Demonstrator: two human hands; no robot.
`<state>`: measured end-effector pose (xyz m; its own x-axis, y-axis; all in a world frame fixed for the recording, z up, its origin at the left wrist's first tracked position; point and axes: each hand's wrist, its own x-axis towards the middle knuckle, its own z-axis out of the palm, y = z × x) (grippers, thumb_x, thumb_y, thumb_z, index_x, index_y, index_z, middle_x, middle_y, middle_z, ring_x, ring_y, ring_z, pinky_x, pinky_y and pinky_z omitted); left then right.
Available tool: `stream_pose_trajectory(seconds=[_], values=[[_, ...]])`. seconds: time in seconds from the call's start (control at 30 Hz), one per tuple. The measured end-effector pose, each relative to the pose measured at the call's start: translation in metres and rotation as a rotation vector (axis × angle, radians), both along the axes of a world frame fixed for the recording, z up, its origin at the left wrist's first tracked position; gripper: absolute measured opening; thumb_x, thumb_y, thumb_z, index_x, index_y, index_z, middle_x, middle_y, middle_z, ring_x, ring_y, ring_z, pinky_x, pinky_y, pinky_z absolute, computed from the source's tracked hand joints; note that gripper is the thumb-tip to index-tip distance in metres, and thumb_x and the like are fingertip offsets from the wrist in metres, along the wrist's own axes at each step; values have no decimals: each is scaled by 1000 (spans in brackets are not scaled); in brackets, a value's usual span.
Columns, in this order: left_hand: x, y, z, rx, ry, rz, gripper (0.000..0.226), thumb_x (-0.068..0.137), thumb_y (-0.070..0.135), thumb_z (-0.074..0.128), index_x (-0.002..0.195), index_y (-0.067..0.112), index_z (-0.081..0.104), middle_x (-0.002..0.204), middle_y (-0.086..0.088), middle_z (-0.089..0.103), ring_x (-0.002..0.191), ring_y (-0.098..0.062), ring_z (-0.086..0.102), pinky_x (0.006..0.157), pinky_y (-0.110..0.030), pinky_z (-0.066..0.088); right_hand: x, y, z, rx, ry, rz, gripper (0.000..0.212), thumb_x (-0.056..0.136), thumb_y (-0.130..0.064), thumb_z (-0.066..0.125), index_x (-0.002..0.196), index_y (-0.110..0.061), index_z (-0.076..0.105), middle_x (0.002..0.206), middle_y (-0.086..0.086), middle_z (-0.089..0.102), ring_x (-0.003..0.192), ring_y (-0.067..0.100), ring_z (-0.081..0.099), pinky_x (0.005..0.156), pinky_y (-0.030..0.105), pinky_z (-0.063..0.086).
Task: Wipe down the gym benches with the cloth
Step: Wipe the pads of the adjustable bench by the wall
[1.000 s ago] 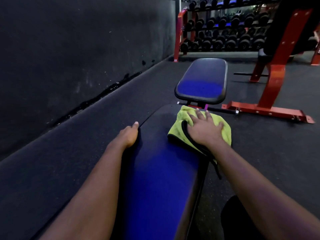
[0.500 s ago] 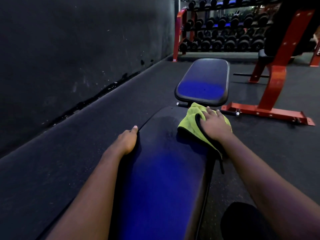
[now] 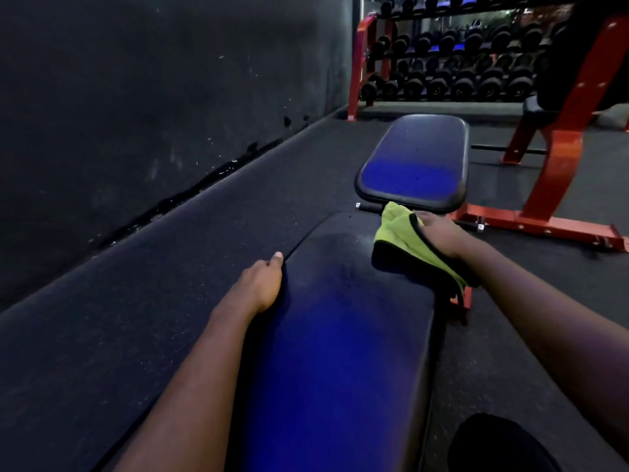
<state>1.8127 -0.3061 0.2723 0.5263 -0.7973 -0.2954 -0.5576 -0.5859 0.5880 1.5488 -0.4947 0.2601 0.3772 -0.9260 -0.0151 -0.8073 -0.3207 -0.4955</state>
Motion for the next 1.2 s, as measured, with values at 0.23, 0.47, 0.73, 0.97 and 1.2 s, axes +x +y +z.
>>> stream_pose_trajectory(seconds=[0.23,0.47,0.73,0.97,1.2], values=[[-3,-4,1,17,-4,-8,63,104,51,18,150,10,32,153,-19,34,139,-33,37,112,-48,27,62,-44,13,42,228,66,62,103,-57,18,148,-22,45,155,7,40,141,28,39,116,42,28],[2,-6,-4,18,5,24,61,104,50,20,150,11,31,154,-18,33,138,-32,37,112,-48,27,37,-25,8,-59,133,375,65,100,-61,18,155,-28,28,160,-11,24,148,15,23,123,39,13],[3,-10,-7,26,-3,25,60,105,47,21,149,9,32,152,-19,35,138,-32,38,112,-46,28,89,-50,18,92,161,170,52,106,-48,25,147,-24,44,154,3,41,141,25,38,117,39,25],[10,-14,-14,2,3,22,62,103,49,21,149,9,36,154,-17,34,140,-31,36,116,-47,26,97,-23,9,-92,232,496,53,104,-55,24,155,-41,20,160,-18,23,150,9,14,122,48,8],[10,-13,-16,14,-9,36,62,103,50,21,151,12,30,157,-15,28,143,-30,31,116,-47,23,68,-47,12,57,20,374,55,100,-61,30,148,-36,40,148,-18,34,137,7,33,119,31,18]])
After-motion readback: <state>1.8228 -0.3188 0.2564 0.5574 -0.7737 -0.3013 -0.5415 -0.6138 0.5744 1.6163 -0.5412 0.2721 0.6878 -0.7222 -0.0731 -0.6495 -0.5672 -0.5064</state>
